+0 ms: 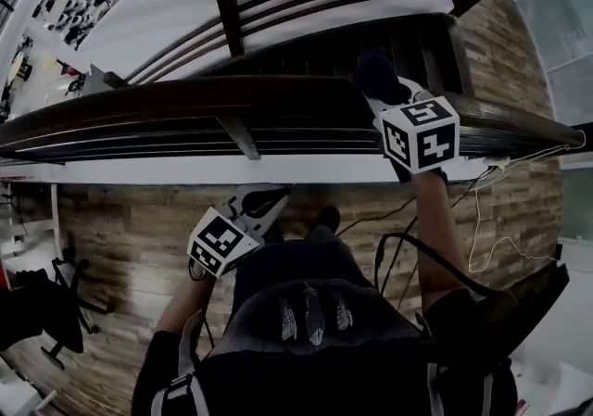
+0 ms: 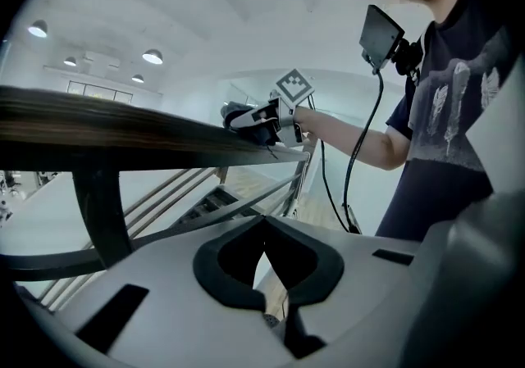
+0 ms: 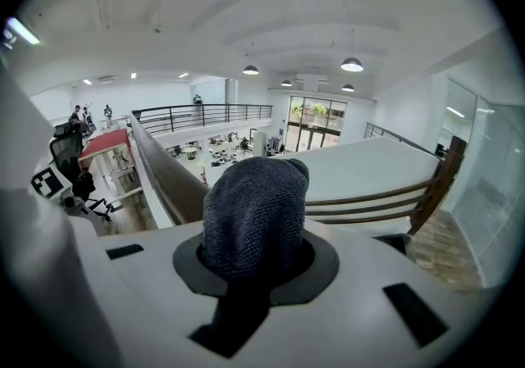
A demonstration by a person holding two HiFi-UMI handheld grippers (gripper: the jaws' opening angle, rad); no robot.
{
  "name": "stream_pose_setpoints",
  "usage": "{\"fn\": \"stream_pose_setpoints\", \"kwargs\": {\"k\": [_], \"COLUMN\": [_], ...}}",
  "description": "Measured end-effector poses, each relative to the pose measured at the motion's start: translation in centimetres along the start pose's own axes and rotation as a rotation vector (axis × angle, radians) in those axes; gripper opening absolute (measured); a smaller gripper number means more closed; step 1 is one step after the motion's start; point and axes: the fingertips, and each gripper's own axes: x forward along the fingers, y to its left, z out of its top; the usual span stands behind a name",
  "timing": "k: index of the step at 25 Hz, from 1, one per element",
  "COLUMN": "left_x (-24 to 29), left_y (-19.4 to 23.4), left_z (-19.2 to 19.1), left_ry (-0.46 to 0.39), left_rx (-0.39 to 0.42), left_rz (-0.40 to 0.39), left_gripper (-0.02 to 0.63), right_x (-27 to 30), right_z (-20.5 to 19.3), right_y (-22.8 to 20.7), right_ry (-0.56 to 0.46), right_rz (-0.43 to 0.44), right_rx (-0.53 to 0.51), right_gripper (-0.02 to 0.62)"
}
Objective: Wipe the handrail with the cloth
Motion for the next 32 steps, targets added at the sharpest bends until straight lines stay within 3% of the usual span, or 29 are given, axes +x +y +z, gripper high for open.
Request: {"fn": "stream_pose_setpoints", "kwargs": {"k": [9, 13, 17, 19, 21, 24, 29, 32], "left_x": [-3.2, -4.7, -7.2, -8.3, -8.4, -7.6, -7.4, -7.4], "left_y": [1.2, 1.5, 2.2, 2.8, 3.0, 2.9, 2.7, 2.7], "left_z": [-0.2, -0.7, -2.4, -3.7, -5.1, -6.0, -5.1, -5.2], "left_ry": [-0.043, -0.054, -0.054, -0.048, -0.022, 0.021, 0.056, 0.066], "left_rx": [-0.010, -0.014, -0.044, -0.101, -0.152, -0.160, -0.128, -0.129], "left_rz": [0.017, 0.049, 0.095, 0.102, 0.107, 0.090, 0.075, 0.092], "left_gripper": [0.006, 0.006, 0.006, 0.006, 0.006, 0.006, 0.006, 0.006], "right_x": [5.9, 6.9, 1.8, 0.4, 2.9, 9.2, 18.0, 20.5], "right_z": [6.1, 7.3, 6.8, 3.8, -1.0, -6.4, -9.2, -10.3], "right_y": [15.4, 19.7, 20.5, 20.9, 20.8, 19.5, 18.2, 18.4], "right_ry": [0.026, 0.014, -0.143, -0.160, -0.093, -0.029, 0.032, 0.065], "right_rz": [0.215, 0.311, 0.429, 0.468, 0.453, 0.368, 0.272, 0.251], "right_rx": [-0.175, -0.204, -0.063, 0.026, 0.097, 0.205, 0.321, 0.317], "right_gripper": [0.066, 0.066, 0.066, 0.066, 0.066, 0.066, 0.066, 0.066]}}
